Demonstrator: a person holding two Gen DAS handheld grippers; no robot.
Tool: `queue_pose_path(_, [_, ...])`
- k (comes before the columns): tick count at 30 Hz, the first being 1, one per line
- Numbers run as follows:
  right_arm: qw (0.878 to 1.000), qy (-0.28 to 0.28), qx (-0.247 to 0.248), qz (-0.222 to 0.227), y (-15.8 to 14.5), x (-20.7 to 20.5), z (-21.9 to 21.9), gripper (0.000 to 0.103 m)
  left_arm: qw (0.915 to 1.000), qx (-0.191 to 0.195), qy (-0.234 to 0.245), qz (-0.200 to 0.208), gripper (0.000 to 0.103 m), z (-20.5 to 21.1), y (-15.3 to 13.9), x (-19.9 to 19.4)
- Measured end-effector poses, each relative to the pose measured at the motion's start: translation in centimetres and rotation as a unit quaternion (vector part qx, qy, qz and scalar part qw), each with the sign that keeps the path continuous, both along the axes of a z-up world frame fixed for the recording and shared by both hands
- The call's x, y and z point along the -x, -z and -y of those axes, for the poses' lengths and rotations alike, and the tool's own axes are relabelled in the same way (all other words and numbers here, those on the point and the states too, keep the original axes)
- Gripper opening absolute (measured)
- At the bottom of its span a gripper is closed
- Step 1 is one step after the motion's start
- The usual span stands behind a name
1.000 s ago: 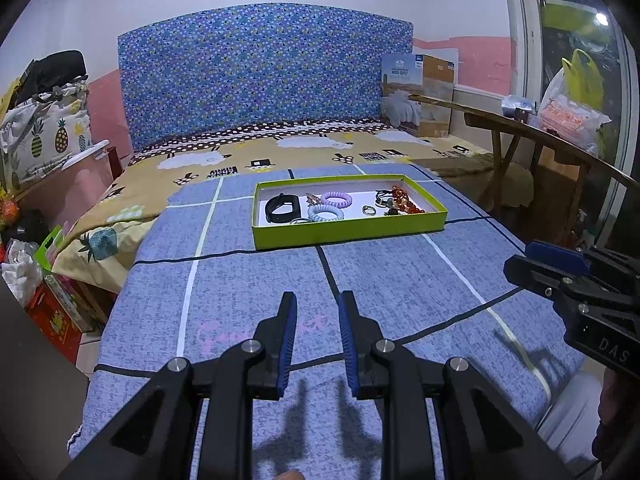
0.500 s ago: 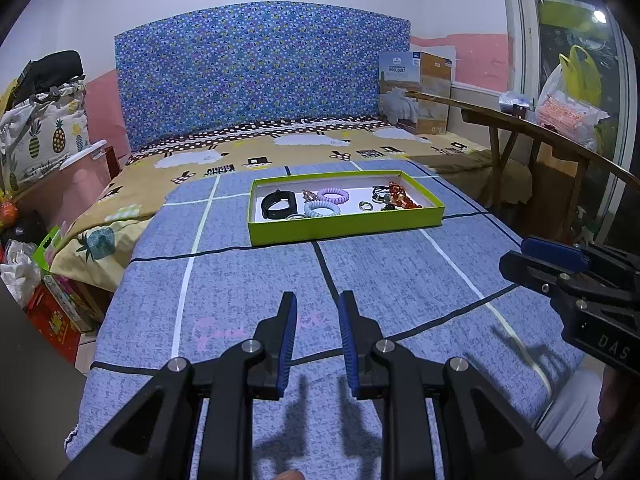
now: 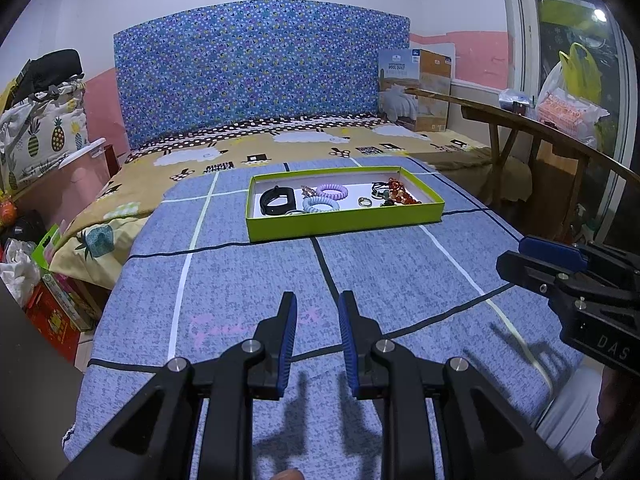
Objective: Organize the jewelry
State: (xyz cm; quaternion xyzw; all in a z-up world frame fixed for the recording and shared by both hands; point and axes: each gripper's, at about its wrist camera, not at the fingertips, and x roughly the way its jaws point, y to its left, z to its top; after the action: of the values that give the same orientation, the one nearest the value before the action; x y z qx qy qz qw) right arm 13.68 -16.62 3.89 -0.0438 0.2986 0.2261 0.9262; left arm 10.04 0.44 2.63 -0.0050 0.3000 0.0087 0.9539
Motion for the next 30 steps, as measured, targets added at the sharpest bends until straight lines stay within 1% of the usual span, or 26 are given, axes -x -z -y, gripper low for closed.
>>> queue_pose_path(30, [1.000, 0.000, 0.000, -0.004, 0.49, 0.06, -0.09, 0.039, 1.0000, 0.001, 0.007, -0.004, 0.023, 0.11, 0.40, 0.12])
